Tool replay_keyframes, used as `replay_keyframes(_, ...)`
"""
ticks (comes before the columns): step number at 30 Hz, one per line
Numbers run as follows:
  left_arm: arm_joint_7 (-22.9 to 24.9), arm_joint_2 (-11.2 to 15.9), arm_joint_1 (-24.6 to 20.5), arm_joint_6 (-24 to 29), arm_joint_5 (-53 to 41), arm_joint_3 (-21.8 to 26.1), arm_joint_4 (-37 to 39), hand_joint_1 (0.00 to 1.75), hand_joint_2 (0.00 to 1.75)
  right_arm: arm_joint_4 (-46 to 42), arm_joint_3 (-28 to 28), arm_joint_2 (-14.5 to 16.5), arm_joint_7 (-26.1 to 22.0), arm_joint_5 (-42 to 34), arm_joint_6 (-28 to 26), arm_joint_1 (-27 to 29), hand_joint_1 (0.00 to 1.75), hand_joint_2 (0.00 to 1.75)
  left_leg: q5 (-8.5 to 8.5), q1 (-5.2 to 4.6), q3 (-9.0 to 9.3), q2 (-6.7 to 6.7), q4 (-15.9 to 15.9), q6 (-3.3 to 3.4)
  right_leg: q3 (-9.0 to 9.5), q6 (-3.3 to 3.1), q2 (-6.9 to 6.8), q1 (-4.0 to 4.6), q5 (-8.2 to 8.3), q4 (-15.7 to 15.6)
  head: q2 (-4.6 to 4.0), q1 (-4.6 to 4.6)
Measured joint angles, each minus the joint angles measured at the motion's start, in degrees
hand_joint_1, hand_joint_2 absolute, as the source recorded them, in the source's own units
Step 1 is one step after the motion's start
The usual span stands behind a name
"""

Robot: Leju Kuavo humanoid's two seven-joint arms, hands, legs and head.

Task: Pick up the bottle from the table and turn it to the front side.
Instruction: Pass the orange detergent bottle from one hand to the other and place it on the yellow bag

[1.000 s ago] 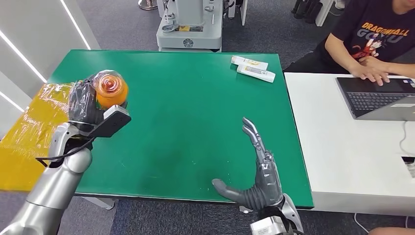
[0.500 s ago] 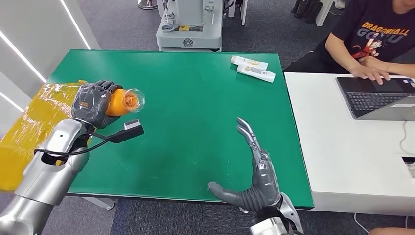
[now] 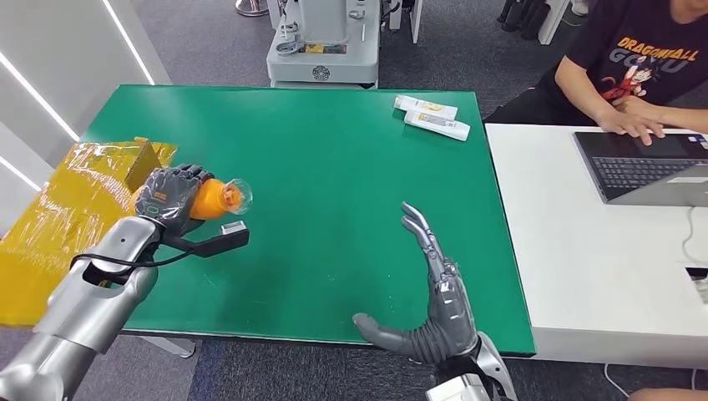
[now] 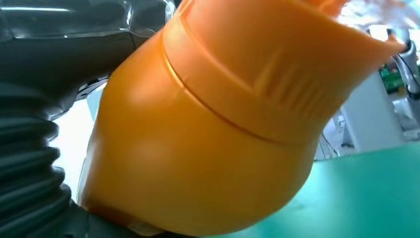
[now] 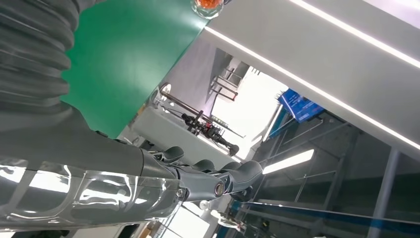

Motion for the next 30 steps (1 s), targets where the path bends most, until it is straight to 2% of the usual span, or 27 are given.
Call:
replay_keyframes(12,1.5,-1.1,-2.6,2.2,-3.8,-0.4,10.7,1.75,1.75,-0.4,-0.4,0.5,0.3,-0.1,1.6,0.6,0.0,1.75,-0.02,0.0,0.0,0.01,0.0,-0.02,0.0,-0.01,0.01,0.0,0.0,0.0,0.0,0.01)
replay_keyframes(20,4.5,0.4,-2.7,5.8,-13.1,-0.9,15.5,1.75,1.75,-0.5,-0.4,0.6,0.1,-1.2,2.6,0.7,0.0,1.75,-0.02,0.01,0.0,0.0,0.0,-0.03,0.0,-0.04,0.0,0.01,-0.03,0.0,0.0,0.01)
replay_keyframes(30,8.0,1.6,-2.6,6.9,-14.4,-2.2,18.9,1.75,1.75,-0.9,-0.5,0.6,0.3,-1.6,4.0,1.0,0.0,1.75,-0.02,0.01,-0.01,0.0,0.0,-0.03,0.0,-0.04,0.0,0.0,-0.03,0.0,0.0,0.01)
